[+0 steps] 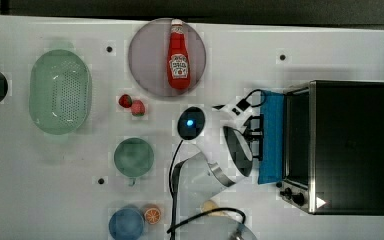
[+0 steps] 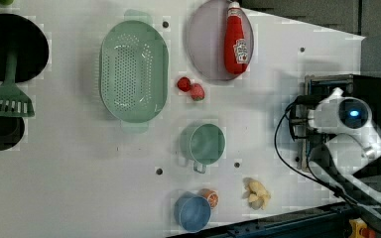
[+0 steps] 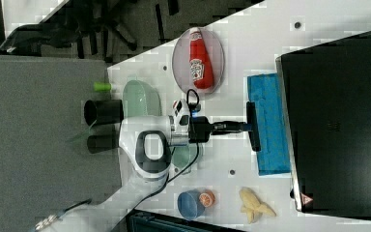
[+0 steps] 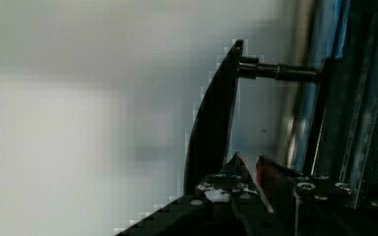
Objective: Flap open oven.
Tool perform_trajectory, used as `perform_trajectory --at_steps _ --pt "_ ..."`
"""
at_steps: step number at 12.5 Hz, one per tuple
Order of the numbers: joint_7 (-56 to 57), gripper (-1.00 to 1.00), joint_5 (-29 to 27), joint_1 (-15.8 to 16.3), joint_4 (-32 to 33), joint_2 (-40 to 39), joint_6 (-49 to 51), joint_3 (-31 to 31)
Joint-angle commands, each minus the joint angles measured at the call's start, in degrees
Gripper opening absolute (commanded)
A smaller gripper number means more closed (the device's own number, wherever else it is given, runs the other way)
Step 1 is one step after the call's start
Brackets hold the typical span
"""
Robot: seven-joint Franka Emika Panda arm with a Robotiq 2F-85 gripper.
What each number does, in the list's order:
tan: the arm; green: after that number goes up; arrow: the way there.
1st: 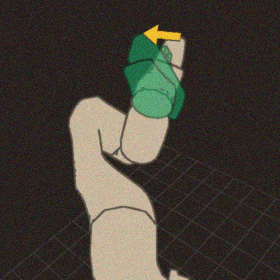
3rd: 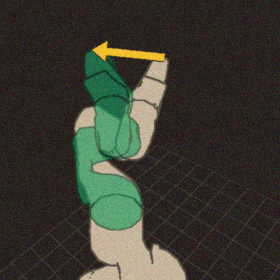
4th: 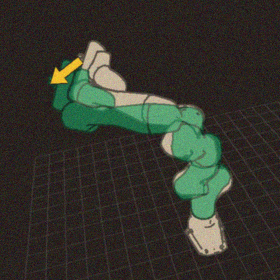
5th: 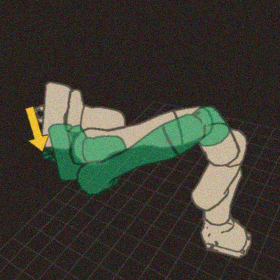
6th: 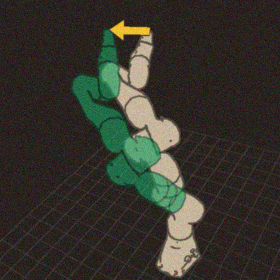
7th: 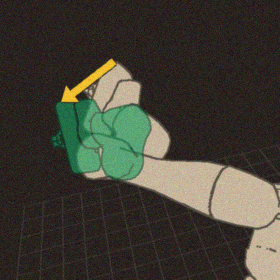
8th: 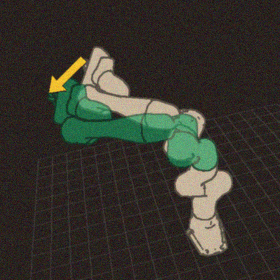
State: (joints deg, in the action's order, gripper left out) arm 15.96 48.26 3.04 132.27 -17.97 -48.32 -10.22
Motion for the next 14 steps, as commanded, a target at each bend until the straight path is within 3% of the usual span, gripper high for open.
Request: perform_trajectory --at_steps 1,3,9,11,14 --pt "-19.85 -0.65 6.65 2.92 -0.96 -4.87 1.66 1.28" --pt "-23.96 -0.65 10.82 4.74 -1.94 -8.71 2.3 1.62" --pt "-24.02 -0.65 10.2 5.57 -3.07 -9.3 -1.26 1.44" --pt "-24.02 -0.65 5.84 4.96 -3.06 -5.19 -2.45 1.38" --pt "-24.01 -0.65 -10.27 4.66 -3.03 2.6 -2.04 1.39"
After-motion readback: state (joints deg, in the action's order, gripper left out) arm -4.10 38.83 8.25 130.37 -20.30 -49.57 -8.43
